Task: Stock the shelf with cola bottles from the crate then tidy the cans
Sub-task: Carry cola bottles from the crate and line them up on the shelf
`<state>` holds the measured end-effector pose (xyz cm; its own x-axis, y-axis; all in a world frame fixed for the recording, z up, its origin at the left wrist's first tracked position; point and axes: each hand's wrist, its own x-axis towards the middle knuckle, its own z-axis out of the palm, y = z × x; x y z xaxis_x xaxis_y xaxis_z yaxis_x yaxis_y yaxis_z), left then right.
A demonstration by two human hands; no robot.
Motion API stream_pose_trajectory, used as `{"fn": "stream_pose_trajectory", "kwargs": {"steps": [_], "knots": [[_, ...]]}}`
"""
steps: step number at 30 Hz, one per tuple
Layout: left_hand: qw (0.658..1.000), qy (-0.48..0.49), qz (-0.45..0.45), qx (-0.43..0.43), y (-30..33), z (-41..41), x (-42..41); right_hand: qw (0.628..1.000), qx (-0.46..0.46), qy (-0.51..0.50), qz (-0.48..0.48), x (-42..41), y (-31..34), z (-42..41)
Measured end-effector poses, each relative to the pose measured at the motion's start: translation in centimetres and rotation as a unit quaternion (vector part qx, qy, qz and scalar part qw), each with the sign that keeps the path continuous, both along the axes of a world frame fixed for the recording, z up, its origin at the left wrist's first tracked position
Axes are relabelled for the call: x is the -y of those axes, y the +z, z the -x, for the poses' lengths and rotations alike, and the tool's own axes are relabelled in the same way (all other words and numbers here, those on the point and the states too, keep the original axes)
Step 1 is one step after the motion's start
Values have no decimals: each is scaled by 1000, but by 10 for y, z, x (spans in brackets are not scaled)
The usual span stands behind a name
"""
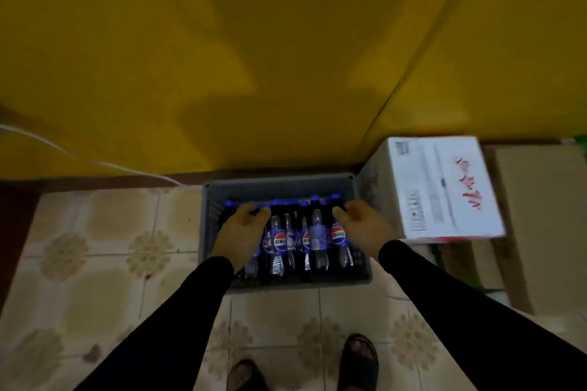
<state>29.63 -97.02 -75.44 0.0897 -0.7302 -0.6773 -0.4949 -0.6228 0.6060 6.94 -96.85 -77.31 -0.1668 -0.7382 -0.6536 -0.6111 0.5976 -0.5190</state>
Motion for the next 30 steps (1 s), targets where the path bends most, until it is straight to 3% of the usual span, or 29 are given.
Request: {"fn": "stream_pose_trajectory", "kwargs": {"steps": [6, 11, 16, 20, 23, 27, 30], "knots": [[995, -44, -65, 61, -201, 11, -8, 998, -10, 37, -48, -4, -192, -14], [991, -63, -80, 85, -286, 21, -16, 995, -95, 22, -16, -17, -264, -31], [983, -58, -85, 152, -310, 35, -22, 976, -211, 43, -3, -19, -286, -47], [973, -72, -65, 209, -314, 41, -22, 966, -250, 60, -24, -14, -290, -62], [979, -58, -61, 187, -313, 40, -19, 977, -213, 11, -11, -13, -295, -59], [994, -7, -64, 93, -300, 27, -20, 993, -57, -104, -6, -17, -289, -42], [998, 28, -18, 50, -268, 14, -22, 992, 7, -126, 25, -24, -268, -41]]}}
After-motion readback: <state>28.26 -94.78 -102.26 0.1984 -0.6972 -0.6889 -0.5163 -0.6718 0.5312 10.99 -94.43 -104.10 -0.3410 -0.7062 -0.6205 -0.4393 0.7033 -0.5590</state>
